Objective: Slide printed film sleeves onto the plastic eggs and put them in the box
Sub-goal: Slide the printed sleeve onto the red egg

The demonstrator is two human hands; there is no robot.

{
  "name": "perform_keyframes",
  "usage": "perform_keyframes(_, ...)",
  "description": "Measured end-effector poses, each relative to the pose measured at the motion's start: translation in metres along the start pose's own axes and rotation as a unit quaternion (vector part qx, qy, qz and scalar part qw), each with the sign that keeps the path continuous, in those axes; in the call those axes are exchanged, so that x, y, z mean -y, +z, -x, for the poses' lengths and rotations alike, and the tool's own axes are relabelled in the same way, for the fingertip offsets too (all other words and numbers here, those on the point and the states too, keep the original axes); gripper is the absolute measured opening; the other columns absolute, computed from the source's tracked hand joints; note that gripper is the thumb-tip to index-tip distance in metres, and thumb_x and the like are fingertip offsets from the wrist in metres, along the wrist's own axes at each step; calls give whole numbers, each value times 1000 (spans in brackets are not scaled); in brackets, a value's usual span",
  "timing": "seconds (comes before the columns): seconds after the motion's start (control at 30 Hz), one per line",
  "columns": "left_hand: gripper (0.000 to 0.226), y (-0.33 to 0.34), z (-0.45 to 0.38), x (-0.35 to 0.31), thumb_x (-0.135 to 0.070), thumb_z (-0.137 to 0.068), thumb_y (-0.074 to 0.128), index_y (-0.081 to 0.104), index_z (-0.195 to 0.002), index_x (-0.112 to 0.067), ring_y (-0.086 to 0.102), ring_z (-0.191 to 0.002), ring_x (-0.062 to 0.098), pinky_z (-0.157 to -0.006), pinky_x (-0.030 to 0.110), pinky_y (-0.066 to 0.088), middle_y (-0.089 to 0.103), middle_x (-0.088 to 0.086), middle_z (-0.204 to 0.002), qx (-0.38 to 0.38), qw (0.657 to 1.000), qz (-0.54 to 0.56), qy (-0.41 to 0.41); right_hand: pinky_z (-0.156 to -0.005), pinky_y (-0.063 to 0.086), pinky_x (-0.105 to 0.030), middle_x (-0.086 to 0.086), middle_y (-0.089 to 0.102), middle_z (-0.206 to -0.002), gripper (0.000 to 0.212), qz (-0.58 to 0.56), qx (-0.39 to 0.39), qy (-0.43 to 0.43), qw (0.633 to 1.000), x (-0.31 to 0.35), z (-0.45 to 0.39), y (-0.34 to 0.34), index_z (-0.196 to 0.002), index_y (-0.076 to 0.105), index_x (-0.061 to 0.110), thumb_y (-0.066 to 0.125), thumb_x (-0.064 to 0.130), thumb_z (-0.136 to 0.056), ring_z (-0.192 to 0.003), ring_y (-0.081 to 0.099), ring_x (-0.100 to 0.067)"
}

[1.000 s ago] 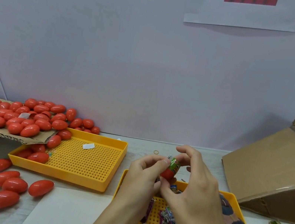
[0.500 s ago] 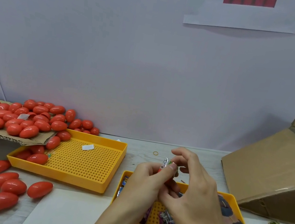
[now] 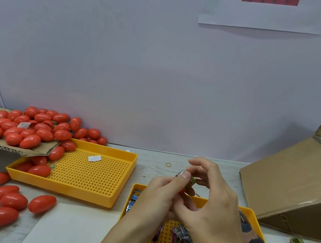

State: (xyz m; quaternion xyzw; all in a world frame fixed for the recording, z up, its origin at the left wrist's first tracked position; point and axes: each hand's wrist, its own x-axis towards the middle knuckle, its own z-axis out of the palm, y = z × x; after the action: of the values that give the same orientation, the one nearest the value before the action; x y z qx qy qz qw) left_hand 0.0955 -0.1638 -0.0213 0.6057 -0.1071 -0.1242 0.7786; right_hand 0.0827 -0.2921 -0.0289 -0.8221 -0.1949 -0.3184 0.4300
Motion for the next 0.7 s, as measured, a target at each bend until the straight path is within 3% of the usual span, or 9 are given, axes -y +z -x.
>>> perform_keyframes(0.1,35,2,-1,0,-47,-96,55,77,-99,-19,65,-69,22,-61,29,53,70,13,-80,-30,999,-1,42,-77,37,6,14,57,-107,71,8,-6,-8,1000,0,0,-1,-115,46,47,83,11,-67,-108,51,10)
perform_keyframes(0.23,39,4,-4,4,-31,-103,46,75,-87,-13,64,-63,23,-59,31,53,68,15,-70,-70,996,-20,56,-84,39,-3,25,55,-105,69,33,13,3,999,-2,0,-1,-116,40,53,79,22,-69,-107,54,2)
perform_keyframes(0.5,47,9,-4,6,-29,-106,40,77,-85,-9,65,-64,27,-64,32,53,69,22,-73,-85,995,28,44,-70,39,7,14,59,-105,76,-1,0,-5,1000,-1,1,0,-109,44,54,83,3,-68,-106,51,10)
perform_keyframes(0.7,49,13,-5,6,-25,-106,42,76,-78,-4,68,-67,35,-65,36,59,69,26,-76,-99,991,73,55,-71,41,6,20,60,-105,68,3,-16,-2,1000,1,0,0,-108,46,47,85,6,-69,-106,54,10)
